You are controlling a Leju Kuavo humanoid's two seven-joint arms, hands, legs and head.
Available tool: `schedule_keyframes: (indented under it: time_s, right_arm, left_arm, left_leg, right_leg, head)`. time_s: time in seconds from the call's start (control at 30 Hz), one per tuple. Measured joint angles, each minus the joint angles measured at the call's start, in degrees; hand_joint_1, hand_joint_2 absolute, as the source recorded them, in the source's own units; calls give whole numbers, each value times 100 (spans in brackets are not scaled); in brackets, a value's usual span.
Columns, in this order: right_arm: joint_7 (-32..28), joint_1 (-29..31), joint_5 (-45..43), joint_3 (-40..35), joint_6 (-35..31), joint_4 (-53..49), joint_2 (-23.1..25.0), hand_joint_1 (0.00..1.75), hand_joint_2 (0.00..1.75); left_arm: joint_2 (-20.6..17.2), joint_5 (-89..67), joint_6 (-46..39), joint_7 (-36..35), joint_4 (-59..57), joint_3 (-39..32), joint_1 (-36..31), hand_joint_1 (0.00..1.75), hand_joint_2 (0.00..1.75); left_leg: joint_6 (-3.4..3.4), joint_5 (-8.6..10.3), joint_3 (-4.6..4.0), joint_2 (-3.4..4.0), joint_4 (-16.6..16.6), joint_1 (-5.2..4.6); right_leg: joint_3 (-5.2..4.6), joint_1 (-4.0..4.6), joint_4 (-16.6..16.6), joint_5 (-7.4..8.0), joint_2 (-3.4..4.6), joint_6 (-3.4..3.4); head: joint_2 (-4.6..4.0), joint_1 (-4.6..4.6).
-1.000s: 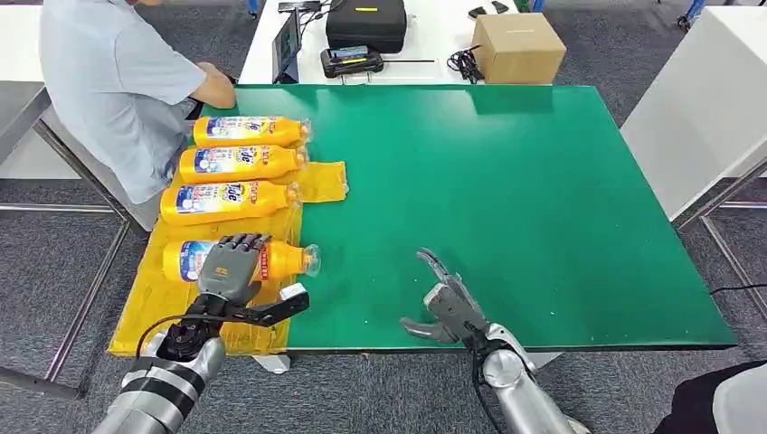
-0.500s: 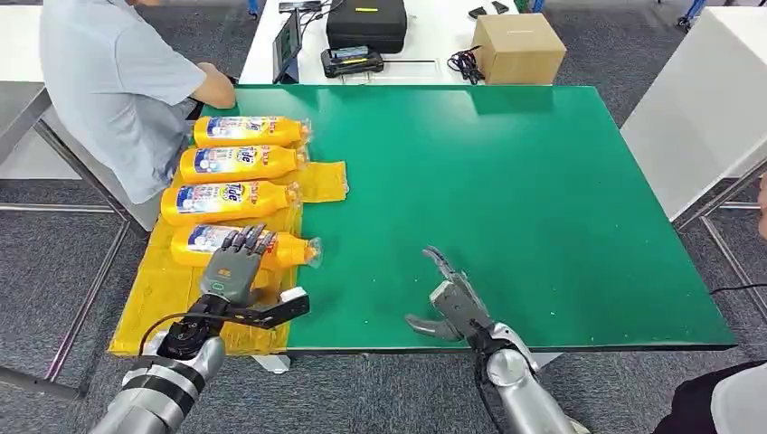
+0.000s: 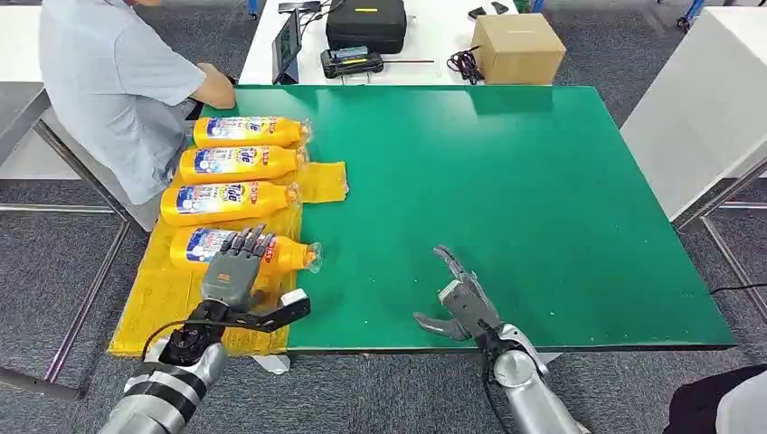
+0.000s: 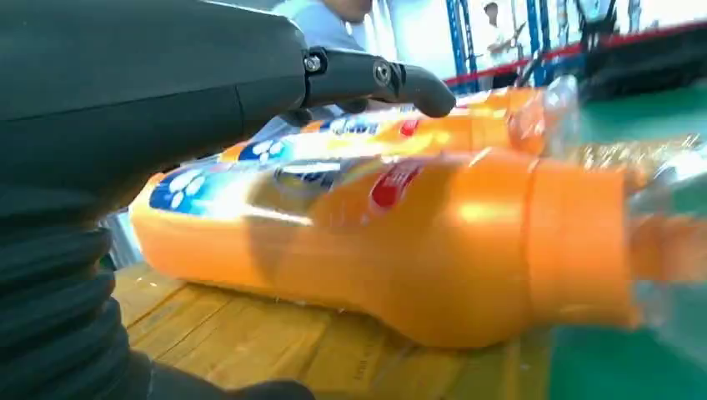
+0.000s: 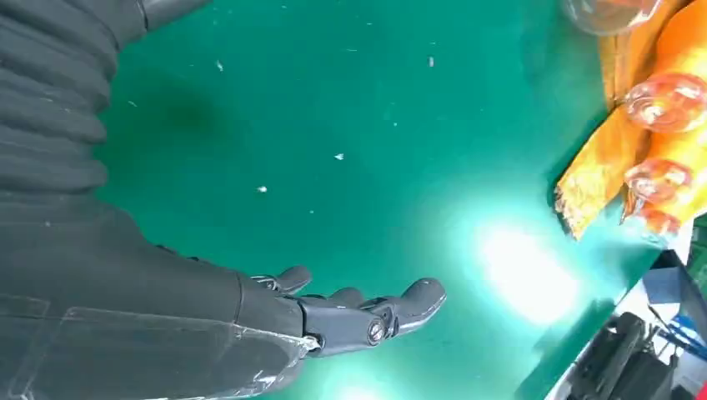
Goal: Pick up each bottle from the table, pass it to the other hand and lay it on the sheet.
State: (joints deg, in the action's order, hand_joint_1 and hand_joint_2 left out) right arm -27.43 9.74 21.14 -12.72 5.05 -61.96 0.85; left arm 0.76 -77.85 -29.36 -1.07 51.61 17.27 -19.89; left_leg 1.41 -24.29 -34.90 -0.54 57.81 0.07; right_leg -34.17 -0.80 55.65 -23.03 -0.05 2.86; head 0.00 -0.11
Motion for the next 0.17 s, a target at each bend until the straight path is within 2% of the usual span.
schedule_keyframes:
  time_s: [0.17]
  right_arm:
    - [-201, -266, -118, 155, -168, -241, 39, 0, 175]
  left_arm:
    - [169, 206, -634, 249, 870, 7, 625, 0, 175]
  left_leg:
    - [1, -7, -7, 0, 0, -1]
  right_leg:
    - [-5, -1, -2, -2, 0, 1]
  head:
    - [0, 0]
